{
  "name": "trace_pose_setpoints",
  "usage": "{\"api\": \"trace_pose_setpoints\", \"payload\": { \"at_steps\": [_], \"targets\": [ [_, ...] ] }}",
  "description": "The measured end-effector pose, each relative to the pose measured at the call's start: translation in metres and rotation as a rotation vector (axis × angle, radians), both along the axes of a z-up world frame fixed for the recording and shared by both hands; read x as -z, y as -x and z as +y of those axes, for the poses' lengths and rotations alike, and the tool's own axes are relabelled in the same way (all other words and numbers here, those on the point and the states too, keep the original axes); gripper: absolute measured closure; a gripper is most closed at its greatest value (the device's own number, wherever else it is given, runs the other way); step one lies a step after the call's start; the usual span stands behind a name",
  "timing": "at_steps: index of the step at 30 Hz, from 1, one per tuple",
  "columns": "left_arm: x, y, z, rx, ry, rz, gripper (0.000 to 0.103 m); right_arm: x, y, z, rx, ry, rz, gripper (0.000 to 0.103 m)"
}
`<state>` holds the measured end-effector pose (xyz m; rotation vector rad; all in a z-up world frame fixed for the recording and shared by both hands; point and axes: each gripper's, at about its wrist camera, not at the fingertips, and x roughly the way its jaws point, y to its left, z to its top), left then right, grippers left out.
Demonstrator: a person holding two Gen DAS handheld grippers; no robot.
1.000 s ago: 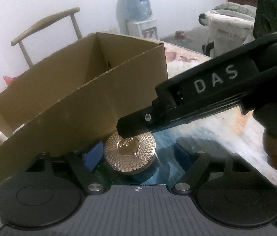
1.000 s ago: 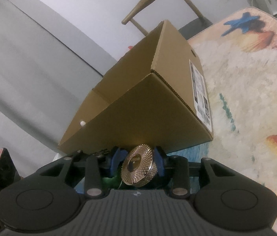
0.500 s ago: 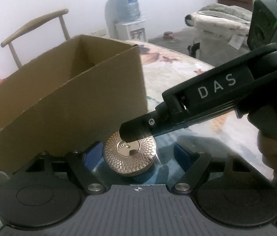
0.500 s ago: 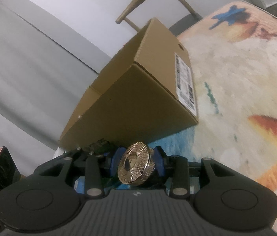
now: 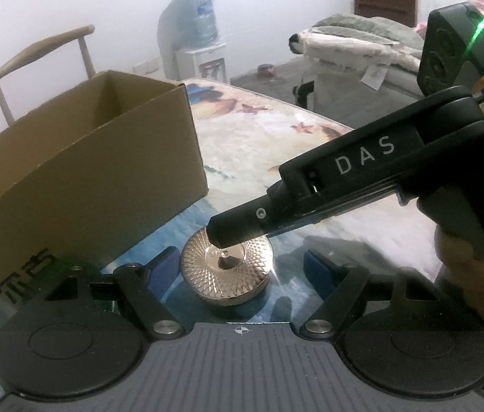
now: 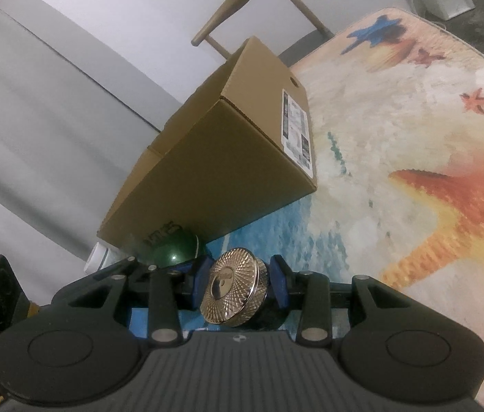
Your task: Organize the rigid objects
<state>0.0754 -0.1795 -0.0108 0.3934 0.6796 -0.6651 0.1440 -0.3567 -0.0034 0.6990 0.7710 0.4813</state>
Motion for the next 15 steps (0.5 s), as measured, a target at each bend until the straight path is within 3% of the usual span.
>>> {"api": "trace_pose_setpoints", "payload": {
  "at_steps": [15],
  "targets": [
    [0.017,-0.006,0.0,-0.019,-0.012,0.017,0.028,-0.001,0.004,0.005,0.002,0.055,-0.012,0.061]
  ]
}}
